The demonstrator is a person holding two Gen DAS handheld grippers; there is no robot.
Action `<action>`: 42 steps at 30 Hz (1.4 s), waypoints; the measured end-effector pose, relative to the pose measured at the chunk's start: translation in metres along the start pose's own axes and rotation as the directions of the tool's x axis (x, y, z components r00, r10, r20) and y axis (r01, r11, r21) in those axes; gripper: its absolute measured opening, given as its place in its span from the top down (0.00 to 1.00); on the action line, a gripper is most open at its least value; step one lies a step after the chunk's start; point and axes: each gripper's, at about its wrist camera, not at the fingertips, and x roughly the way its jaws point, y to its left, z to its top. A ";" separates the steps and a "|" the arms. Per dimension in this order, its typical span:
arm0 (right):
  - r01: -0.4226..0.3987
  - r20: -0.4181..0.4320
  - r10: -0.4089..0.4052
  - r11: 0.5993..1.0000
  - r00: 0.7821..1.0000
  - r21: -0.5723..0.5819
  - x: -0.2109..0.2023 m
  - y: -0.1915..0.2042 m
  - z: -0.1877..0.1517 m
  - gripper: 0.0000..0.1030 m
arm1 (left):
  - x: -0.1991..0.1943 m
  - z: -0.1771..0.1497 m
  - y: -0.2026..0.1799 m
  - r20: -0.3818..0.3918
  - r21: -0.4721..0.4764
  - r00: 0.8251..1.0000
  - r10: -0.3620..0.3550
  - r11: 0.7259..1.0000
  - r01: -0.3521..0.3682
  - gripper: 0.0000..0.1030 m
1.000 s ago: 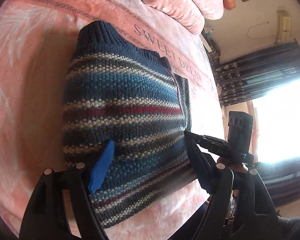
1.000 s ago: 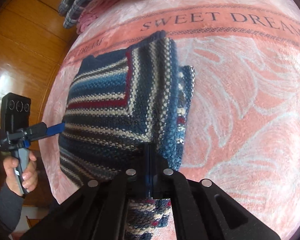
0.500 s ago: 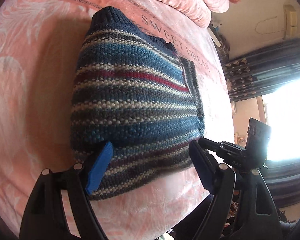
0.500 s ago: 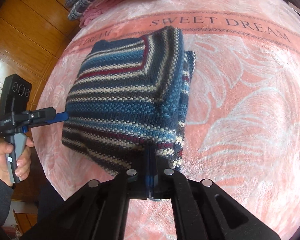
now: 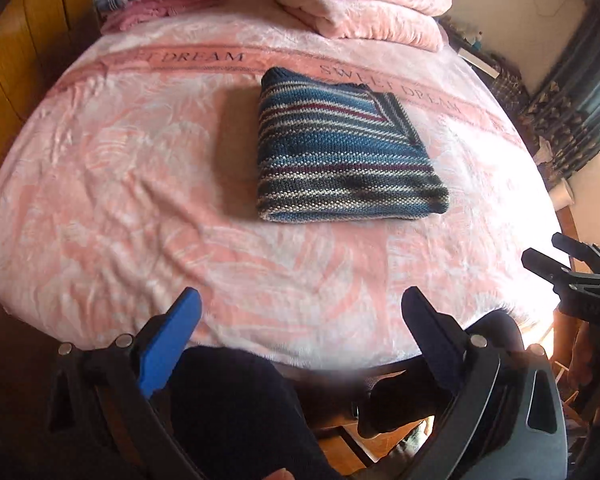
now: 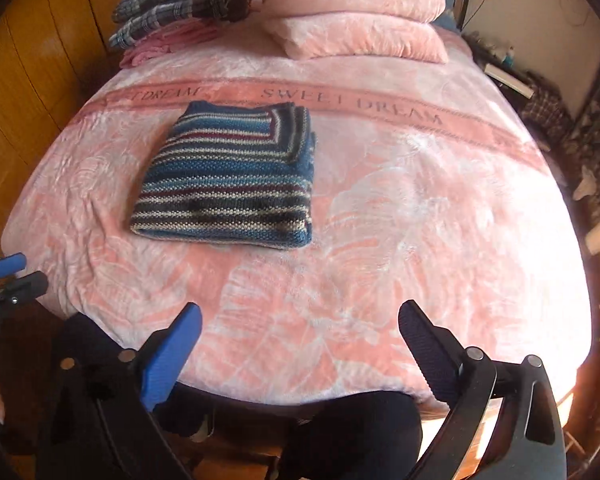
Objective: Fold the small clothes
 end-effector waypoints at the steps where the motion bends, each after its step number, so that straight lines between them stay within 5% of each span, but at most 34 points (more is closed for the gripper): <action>1: 0.029 0.027 -0.028 0.999 0.999 -0.024 -0.020 0.005 -0.004 0.04 | -0.024 -0.005 -0.003 0.046 -0.010 0.999 0.027 1.000 -0.026 0.03; 3: 0.038 0.083 -0.035 0.999 0.996 -0.028 -0.058 0.011 -0.010 0.04 | -0.067 -0.015 -0.009 0.124 -0.041 0.990 0.068 0.997 -0.063 0.03; 7: -0.050 0.168 0.045 0.999 0.985 0.023 -0.130 0.015 -0.019 0.04 | -0.143 -0.029 -0.021 0.234 -0.032 0.972 0.038 0.999 -0.031 0.03; 11: -0.019 0.229 0.011 0.999 0.973 0.035 -0.188 0.020 -0.027 0.04 | -0.195 -0.040 -0.033 0.225 0.034 0.973 0.048 0.998 -0.057 0.03; 15: 0.024 0.256 -0.031 0.999 0.966 0.030 -0.222 0.031 -0.037 0.04 | -0.226 -0.054 -0.035 0.239 0.021 0.971 0.003 1.000 -0.008 0.03; 22: 0.024 0.248 -0.023 1.000 0.968 -0.001 -0.233 0.051 -0.052 0.04 | -0.217 -0.068 -0.040 0.175 0.014 0.985 -0.001 1.000 -0.001 0.03; 42: 0.022 0.219 -0.025 1.000 0.975 0.015 -0.223 0.050 -0.056 0.04 | -0.216 -0.073 -0.043 0.164 0.014 0.987 0.004 1.000 -0.006 0.03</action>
